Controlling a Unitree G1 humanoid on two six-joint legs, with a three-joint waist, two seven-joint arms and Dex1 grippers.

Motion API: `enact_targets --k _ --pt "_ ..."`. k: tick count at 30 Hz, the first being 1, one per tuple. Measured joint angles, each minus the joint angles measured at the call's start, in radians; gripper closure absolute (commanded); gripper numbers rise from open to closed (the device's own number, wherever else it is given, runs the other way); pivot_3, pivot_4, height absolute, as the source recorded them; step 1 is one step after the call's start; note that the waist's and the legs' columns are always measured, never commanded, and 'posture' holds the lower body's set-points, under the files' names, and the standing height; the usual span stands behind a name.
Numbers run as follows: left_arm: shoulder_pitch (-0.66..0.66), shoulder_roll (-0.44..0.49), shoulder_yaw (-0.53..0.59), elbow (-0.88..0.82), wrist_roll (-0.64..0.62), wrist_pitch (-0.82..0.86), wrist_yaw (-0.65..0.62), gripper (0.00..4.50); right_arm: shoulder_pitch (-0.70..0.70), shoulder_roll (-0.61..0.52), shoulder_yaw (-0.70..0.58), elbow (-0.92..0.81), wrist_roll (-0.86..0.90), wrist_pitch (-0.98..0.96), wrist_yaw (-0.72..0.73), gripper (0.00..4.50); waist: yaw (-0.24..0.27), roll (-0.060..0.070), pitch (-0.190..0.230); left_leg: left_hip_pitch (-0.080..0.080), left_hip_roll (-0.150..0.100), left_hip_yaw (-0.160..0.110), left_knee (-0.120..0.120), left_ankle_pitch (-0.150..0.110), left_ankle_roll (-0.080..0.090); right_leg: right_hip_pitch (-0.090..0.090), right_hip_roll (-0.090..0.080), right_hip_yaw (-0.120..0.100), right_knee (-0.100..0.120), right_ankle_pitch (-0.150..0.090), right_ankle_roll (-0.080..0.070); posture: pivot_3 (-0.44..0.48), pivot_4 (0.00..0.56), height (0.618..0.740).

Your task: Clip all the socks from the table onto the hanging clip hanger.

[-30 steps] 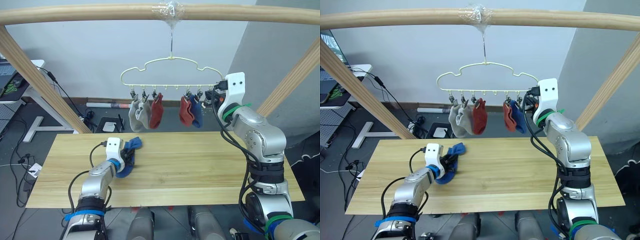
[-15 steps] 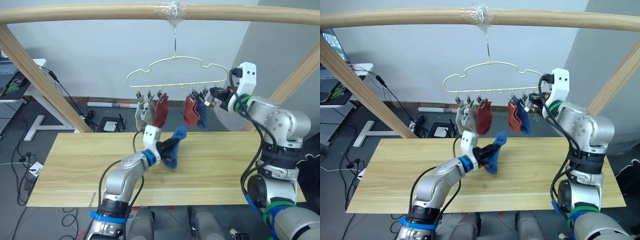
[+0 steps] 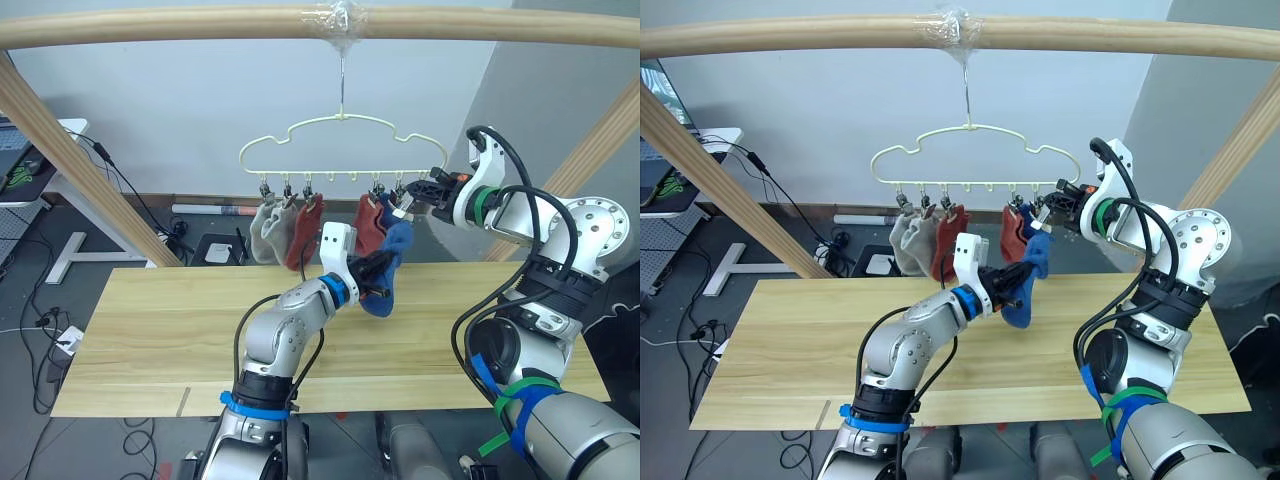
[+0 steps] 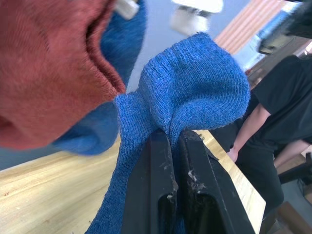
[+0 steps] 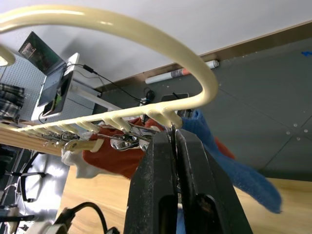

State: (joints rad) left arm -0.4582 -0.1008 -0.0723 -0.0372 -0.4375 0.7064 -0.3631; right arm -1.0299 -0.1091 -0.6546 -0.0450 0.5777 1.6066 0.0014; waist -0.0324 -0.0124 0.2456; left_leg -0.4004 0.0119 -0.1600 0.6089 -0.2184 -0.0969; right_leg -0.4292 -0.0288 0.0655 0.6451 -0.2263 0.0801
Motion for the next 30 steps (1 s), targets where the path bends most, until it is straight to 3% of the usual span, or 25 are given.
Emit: enact_targets --k 15,18,19,29,30 --pt "-0.021 -0.004 0.011 0.009 -0.027 -0.019 0.002 4.47 0.004 -0.004 -0.011 0.0 0.105 0.0 -0.091 4.5 -0.001 0.0 0.0 0.0 0.0 0.0 0.0 0.0 0.0 0.0 0.0 0.0 0.0 0.0 0.0 0.019 0.236 0.74" --pt "-0.036 -0.008 0.011 0.01 -0.028 -0.021 0.002 4.5 0.008 -0.004 -0.014 0.004 0.134 0.0 -0.109 3.79 -0.002 0.0 0.0 0.0 0.0 0.0 0.0 0.0 0.0 0.0 0.0 0.0 -0.001 0.0 0.0 0.016 0.236 0.74" --pt "-0.036 -0.008 0.011 0.01 -0.029 -0.021 0.002 4.5 0.008 -0.008 -0.018 0.01 0.149 0.0 -0.114 3.29 -0.002 0.0 0.0 0.0 0.0 0.0 0.0 0.0 0.0 0.0 0.0 0.0 -0.001 0.0 0.0 0.016 0.236 0.74" --pt "-0.036 -0.01 -0.002 0.01 -0.039 -0.009 -0.009 4.5 0.008 -0.08 -0.025 0.048 0.202 0.0 -0.117 0.12 -0.004 0.0 0.0 -0.001 0.0 0.0 0.0 0.0 0.0 -0.001 0.0 0.0 -0.001 0.0 0.0 0.008 0.229 0.74" --pt "-0.036 -0.012 -0.002 0.01 -0.046 -0.001 -0.009 4.5 0.007 -0.092 -0.023 0.049 0.208 0.0 -0.114 0.05 -0.003 0.0 0.0 -0.001 0.0 0.0 0.0 0.0 0.0 -0.001 0.0 0.0 -0.001 0.0 0.0 0.008 0.229 0.74"
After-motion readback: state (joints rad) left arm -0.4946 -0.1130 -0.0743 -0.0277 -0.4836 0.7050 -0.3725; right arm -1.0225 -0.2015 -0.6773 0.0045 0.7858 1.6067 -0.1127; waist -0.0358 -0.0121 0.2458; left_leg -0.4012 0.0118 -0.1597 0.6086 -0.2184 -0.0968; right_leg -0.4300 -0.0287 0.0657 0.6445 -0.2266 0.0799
